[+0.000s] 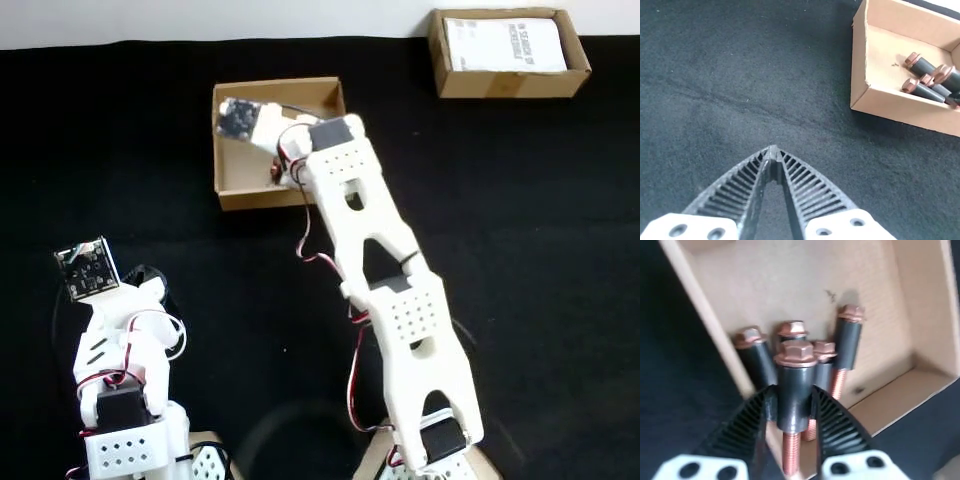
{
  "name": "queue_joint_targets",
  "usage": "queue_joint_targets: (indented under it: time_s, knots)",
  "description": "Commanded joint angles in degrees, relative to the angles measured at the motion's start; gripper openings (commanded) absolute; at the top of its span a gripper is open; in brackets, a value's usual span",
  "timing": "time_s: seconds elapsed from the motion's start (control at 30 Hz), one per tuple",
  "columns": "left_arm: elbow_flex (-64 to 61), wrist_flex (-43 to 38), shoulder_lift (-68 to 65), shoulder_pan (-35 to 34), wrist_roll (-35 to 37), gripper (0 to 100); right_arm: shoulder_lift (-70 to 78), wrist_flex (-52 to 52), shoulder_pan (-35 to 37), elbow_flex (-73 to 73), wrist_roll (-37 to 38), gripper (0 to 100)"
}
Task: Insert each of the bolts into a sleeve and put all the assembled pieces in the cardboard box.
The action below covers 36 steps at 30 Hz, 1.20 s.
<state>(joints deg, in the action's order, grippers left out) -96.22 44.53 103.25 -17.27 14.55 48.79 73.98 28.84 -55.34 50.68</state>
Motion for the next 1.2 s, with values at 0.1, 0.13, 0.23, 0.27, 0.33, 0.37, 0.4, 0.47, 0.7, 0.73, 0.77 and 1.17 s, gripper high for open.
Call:
queue_joint_targets:
  time_s: [0.1, 0.13, 0.23, 0.27, 0.33, 0.37, 0.4, 0.47, 0.7, 0.73, 0.77, 1.17]
  knots:
    - [-0.9, 0.0, 0.5, 0.9, 0.1, 1, -4.6, 12.5, 0.5, -11.3, -8.3, 19.2]
    - [-0.9, 0.0, 0.5, 0.9, 0.1, 1, -4.8, 13.6, 0.5, -12.6, -8.4, 19.2]
    - [-0.9, 0.0, 0.5, 0.9, 0.1, 1, -4.9, 17.2, 0.0, -18.4, -8.5, 19.1]
    - [-0.9, 0.0, 0.5, 0.9, 0.1, 1, -4.9, 18.7, -0.3, -20.5, -8.5, 19.1]
    - [-0.9, 0.0, 0.5, 0.9, 0.1, 1, -4.9, 23.3, -0.6, -25.0, -8.6, 19.1]
    - [-0.9, 0.0, 0.4, 0.9, 0.1, 1, -4.9, 26.5, -0.6, -27.8, -8.7, 19.1]
    - [-0.9, 0.0, 0.4, 0.9, 0.1, 1, -4.9, 27.6, -0.6, -30.4, -9.3, 19.1]
    - [-0.9, 0.0, 0.4, 0.9, 0.1, 1, -5.1, 27.1, -1.5, -37.0, -15.2, 19.0]
    - [-0.9, 0.4, 0.4, 0.9, 0.1, 1, -12.9, 27.2, -3.7, -45.3, -26.5, 4.1]
    - [-0.9, 0.4, 0.4, 0.9, 0.1, 1, -15.0, 27.2, -3.6, -45.0, -28.3, 0.3]
    - [-0.9, 0.4, 0.4, 0.9, 0.1, 1, -17.1, 27.2, -3.6, -45.0, -30.1, 0.8]
    - [-0.9, 0.4, 0.4, 0.9, 0.1, 1, -44.8, 27.4, -4.0, -34.8, -33.9, 0.6]
